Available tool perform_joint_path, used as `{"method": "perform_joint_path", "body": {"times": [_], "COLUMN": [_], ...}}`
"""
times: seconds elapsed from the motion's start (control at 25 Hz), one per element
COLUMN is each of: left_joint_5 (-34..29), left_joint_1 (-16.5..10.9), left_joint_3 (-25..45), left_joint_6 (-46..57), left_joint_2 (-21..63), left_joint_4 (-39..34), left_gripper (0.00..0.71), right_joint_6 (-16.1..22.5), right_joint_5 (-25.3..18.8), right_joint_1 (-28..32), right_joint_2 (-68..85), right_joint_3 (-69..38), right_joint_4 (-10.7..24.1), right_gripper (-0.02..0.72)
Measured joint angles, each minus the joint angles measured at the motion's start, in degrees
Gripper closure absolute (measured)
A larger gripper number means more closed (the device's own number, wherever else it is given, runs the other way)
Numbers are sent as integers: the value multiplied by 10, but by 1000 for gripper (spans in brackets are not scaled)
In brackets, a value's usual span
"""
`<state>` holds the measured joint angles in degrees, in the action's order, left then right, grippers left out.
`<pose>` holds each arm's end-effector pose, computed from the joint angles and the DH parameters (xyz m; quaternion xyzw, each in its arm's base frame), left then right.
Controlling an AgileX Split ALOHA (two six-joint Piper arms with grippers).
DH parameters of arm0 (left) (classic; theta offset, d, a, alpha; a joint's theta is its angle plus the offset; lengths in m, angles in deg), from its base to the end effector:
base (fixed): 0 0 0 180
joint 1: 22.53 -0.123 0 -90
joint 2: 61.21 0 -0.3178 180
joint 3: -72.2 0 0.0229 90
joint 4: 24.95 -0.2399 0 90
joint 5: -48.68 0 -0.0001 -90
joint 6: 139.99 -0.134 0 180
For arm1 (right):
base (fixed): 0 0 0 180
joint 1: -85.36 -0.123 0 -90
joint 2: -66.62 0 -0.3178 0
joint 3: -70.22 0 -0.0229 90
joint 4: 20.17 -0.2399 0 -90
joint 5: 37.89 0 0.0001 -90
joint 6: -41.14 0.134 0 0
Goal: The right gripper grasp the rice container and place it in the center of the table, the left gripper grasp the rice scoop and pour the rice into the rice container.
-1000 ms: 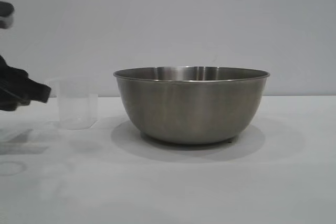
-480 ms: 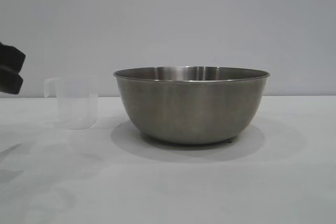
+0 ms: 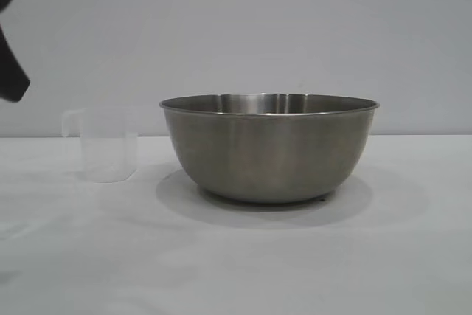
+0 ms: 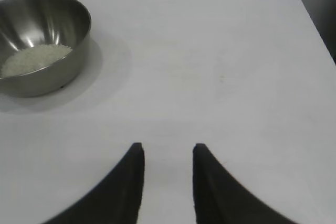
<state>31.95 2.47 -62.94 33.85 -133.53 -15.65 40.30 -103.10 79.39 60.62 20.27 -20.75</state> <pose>0.2004 -0.1004 0.2440 0.1863 0.9002 -0.1150 0.3764 -0.0155 -0.0004 0.2401 -0.0521 0.8695 0.0270 0.4905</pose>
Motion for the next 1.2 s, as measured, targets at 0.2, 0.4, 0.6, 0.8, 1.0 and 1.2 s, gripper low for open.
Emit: {"method": "perform_joint_path", "body": {"times": [0.2,0.4,0.6,0.8,1.0,1.2], "left_joint_5": [-86,-123,-210,-343,-430,-514], "left_joint_1": [0,0,0,0,0,0], "left_joint_3": [-47,-73,-77,-77,-78,-80], "left_joint_6": [-7,-34,-39,-39,-32,-30], "left_joint_2": [71,133,193,279,377,466], "left_joint_4": [-23,-28,-29,-46,-58,-61], "left_gripper": [422,294,264,238,238,238], "right_joint_6": [0,0,0,0,0,0], "right_joint_5": [0,0,0,0,0,0], "right_joint_1": [0,0,0,0,0,0], "right_joint_2": [0,0,0,0,0,0], "right_joint_3": [0,0,0,0,0,0], "right_joint_4": [0,0,0,0,0,0], "right_gripper": [484,484,484,484,484,484]}}
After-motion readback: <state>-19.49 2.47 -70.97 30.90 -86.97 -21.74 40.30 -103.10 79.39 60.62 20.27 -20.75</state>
